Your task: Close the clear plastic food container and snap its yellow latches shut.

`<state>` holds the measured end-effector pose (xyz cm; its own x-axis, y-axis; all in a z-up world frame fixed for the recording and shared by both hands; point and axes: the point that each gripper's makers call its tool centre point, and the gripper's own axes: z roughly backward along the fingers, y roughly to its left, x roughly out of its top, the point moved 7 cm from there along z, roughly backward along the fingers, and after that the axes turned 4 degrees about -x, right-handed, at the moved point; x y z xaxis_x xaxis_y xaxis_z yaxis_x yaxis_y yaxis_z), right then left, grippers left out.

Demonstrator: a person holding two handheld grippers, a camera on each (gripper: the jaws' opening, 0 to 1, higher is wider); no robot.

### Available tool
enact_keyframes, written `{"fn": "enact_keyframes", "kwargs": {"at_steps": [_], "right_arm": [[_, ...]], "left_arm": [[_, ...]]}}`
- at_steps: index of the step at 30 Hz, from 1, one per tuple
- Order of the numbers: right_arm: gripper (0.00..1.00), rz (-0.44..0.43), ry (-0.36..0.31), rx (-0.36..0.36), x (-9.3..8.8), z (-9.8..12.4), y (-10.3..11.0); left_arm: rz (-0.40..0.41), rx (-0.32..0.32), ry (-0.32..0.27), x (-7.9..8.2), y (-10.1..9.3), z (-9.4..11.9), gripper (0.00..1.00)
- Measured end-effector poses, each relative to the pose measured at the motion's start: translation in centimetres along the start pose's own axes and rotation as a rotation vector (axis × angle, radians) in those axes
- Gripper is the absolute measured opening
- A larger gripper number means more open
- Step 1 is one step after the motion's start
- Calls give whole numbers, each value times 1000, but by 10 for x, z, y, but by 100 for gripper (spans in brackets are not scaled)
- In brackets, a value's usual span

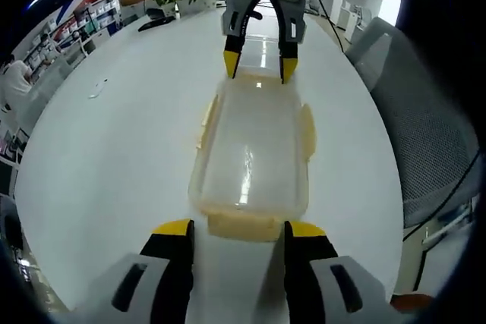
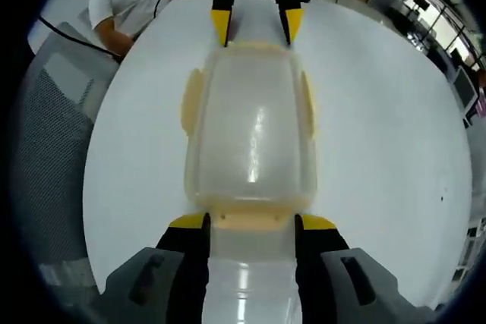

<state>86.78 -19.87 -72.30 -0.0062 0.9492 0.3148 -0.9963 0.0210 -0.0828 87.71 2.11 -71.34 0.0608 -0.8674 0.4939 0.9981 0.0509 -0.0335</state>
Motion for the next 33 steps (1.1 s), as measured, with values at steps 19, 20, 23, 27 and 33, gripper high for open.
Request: {"fn": "enact_keyframes", "kwargs": {"at_steps": [19,20,23,27,33], "right_arm": [[40,43,34,12,3,-1,3],[39,42,36,13,3,-1,2],[39,30,41,18,4,-3,2],[39,2,49,12,5,-3,2],[38,-4,52,2,6,-2,4]], "left_arm": [[-52,-38,16,-4,-1,-7,35],[-54,-38,16,-3,-2,-8,35],[-56,-38,17,-3,-2,-8,34],[-50,-33,24,-4,-2,-8,34],[-44,-21,31,-2,-6,-7,33]]}}
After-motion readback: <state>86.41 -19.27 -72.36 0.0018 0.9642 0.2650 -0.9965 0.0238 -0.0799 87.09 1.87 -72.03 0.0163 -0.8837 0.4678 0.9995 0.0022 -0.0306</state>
